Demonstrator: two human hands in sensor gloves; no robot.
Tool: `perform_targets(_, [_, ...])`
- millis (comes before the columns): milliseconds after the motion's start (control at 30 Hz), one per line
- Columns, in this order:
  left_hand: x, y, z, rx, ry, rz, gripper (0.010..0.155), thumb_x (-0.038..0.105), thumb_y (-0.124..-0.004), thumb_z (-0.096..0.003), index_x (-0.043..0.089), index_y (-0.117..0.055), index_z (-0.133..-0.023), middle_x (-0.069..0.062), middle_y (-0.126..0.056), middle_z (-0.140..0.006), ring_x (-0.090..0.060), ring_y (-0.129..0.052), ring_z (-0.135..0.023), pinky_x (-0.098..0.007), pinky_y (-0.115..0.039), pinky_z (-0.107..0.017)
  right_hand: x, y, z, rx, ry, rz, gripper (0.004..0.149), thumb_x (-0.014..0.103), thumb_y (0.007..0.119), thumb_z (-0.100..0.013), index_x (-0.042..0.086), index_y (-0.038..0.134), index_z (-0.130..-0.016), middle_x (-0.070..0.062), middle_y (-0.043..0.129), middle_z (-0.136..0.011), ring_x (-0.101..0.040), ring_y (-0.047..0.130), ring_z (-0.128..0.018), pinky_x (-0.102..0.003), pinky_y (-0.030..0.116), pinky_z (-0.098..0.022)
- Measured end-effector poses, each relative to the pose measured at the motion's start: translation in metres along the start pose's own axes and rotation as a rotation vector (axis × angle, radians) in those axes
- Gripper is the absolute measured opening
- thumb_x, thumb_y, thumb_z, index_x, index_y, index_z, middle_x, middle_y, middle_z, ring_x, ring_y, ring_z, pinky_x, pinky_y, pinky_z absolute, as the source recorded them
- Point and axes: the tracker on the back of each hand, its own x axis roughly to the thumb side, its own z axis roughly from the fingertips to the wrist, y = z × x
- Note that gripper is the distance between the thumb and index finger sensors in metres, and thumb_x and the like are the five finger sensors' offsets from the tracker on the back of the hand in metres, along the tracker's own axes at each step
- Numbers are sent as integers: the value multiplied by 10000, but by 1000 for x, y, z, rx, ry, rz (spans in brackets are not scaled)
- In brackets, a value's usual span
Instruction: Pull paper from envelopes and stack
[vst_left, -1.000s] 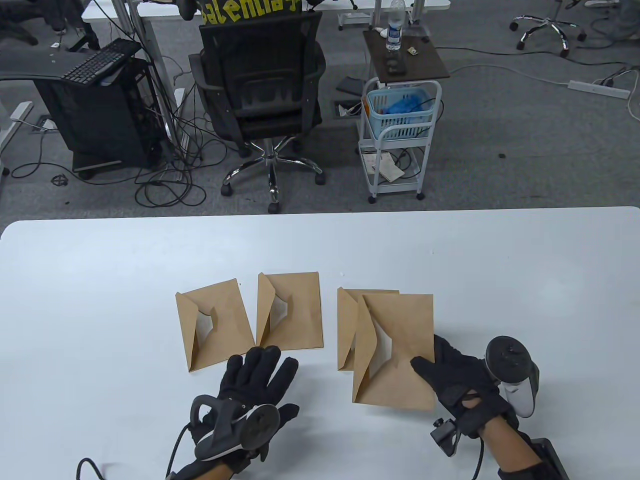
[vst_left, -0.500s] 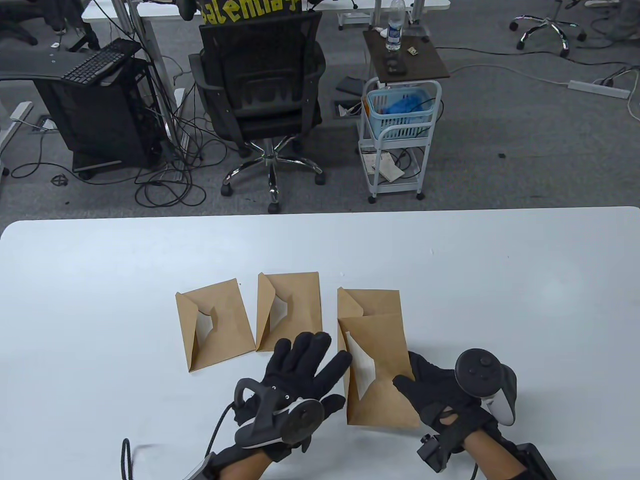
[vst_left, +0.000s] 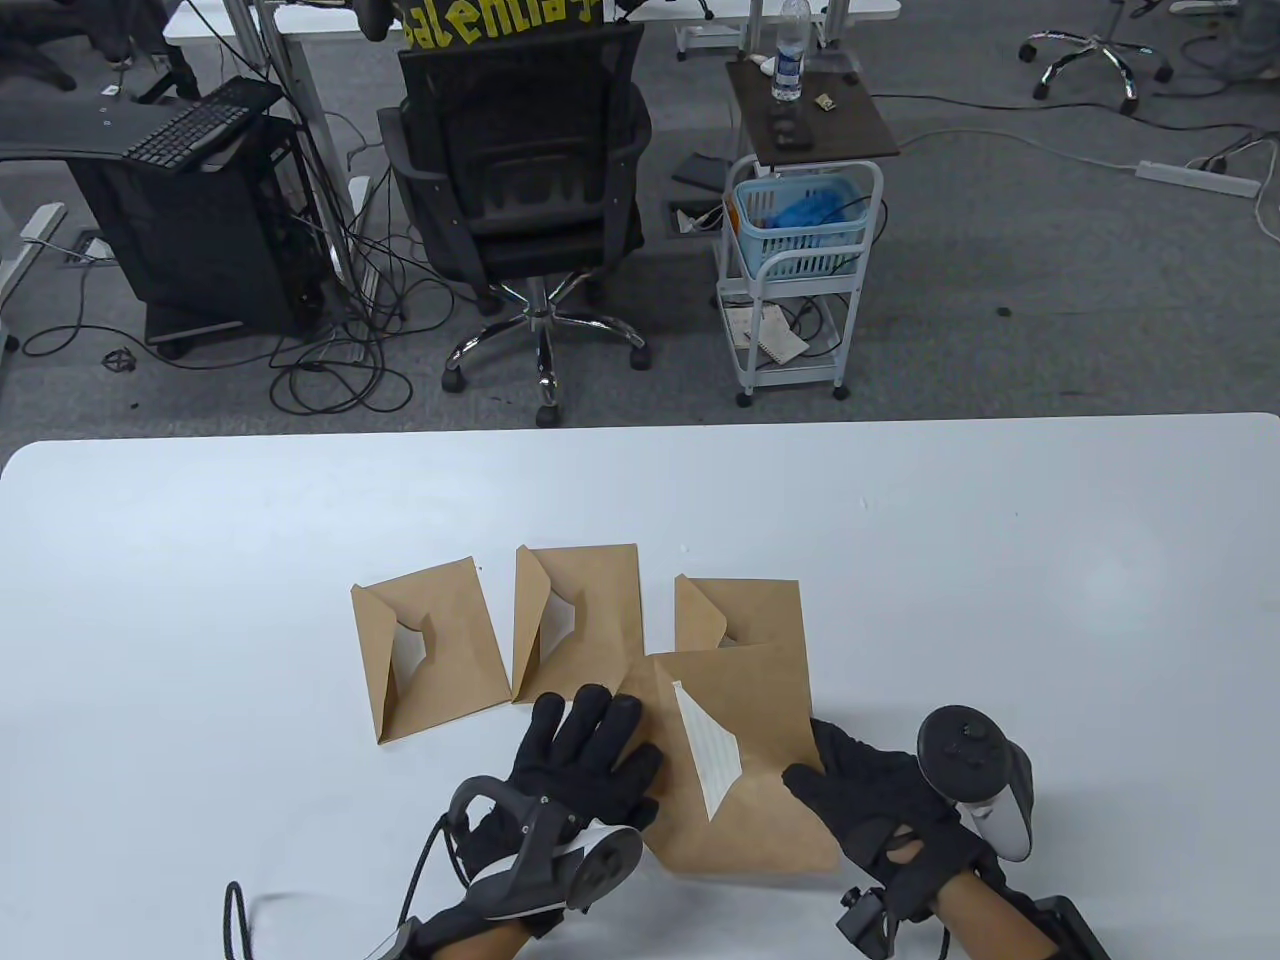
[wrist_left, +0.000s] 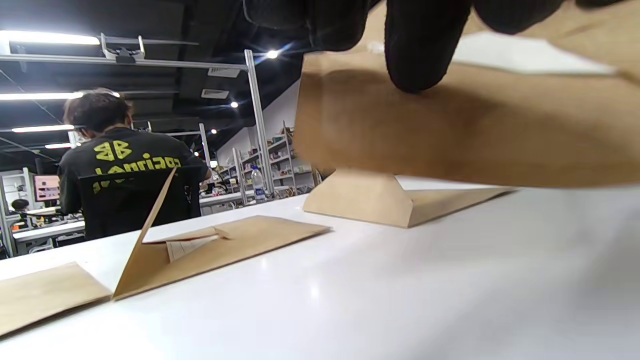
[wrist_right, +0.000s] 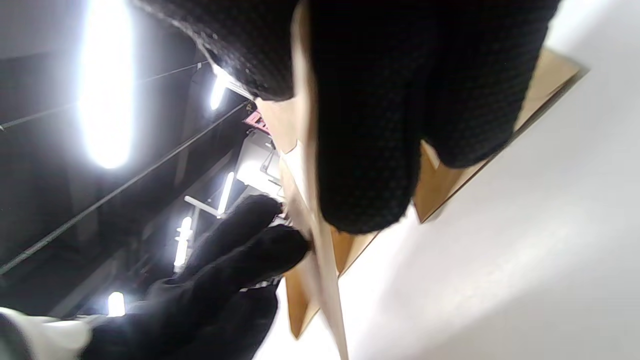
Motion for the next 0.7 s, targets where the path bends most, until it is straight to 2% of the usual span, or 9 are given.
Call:
perform_targets(167, [-1,-3,2,-25,22,140,538,497,-673,-515,337,-685,-1028,-35,-593,-1150,-371,-500,-1119,-617,-285,-796,-8,0,2,52,14,-117,486,247,791,-491,137,709,-958,-144,951,-754,-198,1111,-390,-423,909,-402])
perform_targets(367, [-13,-1,4,-38,126,467,558,486,-665,-517,308,-657,-1046,-64,-535,-1160,-400,-469,-1113,-625,-280,-790,-17,3,0,124,42,-264,489,253,774,-499,158,685,-970,-109,931,-791,-220,1097,-438,-445,886,-440])
perform_targets(467, [-20,-3,4,-51,172,599,551,484,-665,-517,294,-684,-1034,-83,-527,-1161,-416,-465,-1107,-629,-280,-785,-16,9,-2,205,22,-370,462,261,759,-511,195,691,-964,-72,918,-818,-228,1081,-465,-455,865,-460])
perform_targets(533, [-22,-4,4,-54,184,704,558,492,-657,-517,276,-695,-1030,-90,-523,-1161,-424,-463,-1104,-631,-287,-780,-13,12,-1,209,23,-374,454,254,764,-505,219,708,-955,-68,920,-818,-237,1078,-463,-464,859,-461])
perform_targets(600, [-22,-6,3,-83,207,885,583,494,-654,-518,237,-681,-1041,-105,-512,-1160,-438,-446,-1100,-636,-273,-776,-11,16,-2,244,-12,-342,450,260,757,-509,239,704,-956,-55,913,-827,-232,1073,-475,-460,854,-471])
perform_targets(700, [-20,-10,1,-130,245,1077,619,501,-698,-508,191,-674,-1043,-118,-489,-1160,-455,-421,-1096,-642,-260,-770,-8,21,-3,282,-47,-332,447,262,752,-513,254,700,-957,-49,906,-836,-227,1070,-484,-456,850,-479])
